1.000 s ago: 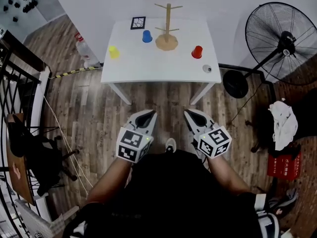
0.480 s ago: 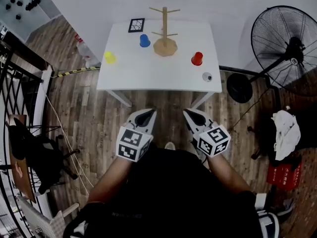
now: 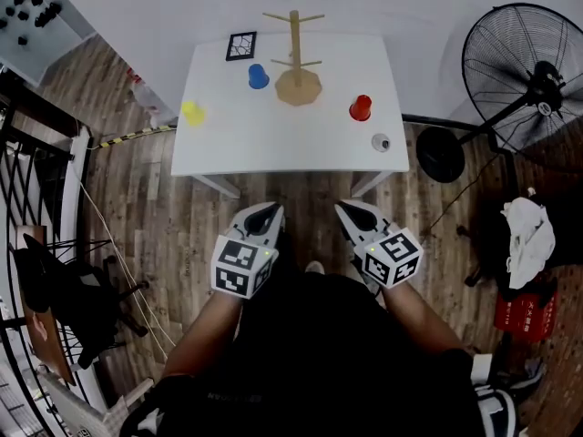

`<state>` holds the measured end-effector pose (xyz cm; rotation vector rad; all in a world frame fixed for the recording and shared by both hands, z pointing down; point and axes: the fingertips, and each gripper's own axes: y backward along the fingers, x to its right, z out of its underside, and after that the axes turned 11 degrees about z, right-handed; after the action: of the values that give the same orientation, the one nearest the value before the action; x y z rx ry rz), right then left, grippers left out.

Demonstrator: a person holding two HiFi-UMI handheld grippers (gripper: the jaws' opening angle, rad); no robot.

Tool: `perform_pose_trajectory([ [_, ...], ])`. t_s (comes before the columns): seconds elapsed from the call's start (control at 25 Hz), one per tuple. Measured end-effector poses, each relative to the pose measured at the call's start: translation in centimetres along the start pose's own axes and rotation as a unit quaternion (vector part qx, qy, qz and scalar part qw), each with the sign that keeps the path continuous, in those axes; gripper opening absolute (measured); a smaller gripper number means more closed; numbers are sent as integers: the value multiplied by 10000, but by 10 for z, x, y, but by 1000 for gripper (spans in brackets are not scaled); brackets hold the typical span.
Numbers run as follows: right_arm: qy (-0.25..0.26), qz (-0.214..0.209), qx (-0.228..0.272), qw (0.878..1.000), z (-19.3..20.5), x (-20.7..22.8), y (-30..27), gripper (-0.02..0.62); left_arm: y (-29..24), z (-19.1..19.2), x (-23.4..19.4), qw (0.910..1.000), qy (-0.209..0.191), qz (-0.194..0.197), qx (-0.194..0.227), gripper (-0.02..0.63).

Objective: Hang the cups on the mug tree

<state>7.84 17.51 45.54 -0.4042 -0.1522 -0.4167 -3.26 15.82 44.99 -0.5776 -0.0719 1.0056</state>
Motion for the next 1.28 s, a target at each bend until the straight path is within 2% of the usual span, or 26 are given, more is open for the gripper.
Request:
perform_pose_trajectory([
  [0.24,99,168,-137,9997,-9,16,-29,6,-21,-20,-33,9997,-204,131,29,15],
  [0.44,200,261,-262,9991,-29,28,-74,6,-39,-36,-78,9994,-247,233,-5,15],
  [0.76,369,460,-162,9981,-86,42,-152,6,-60,-93,-167,9983,-506,295,54,15],
  [1.04,223,980,-232,9947,-102,75,-207,6,-87,-104,-225,9955,-664,654,-189,15],
  [1.28,151,1498,-542,9871,-93,99,-236,6,-112,-102,-241,9882,-940,1108,-483,15],
])
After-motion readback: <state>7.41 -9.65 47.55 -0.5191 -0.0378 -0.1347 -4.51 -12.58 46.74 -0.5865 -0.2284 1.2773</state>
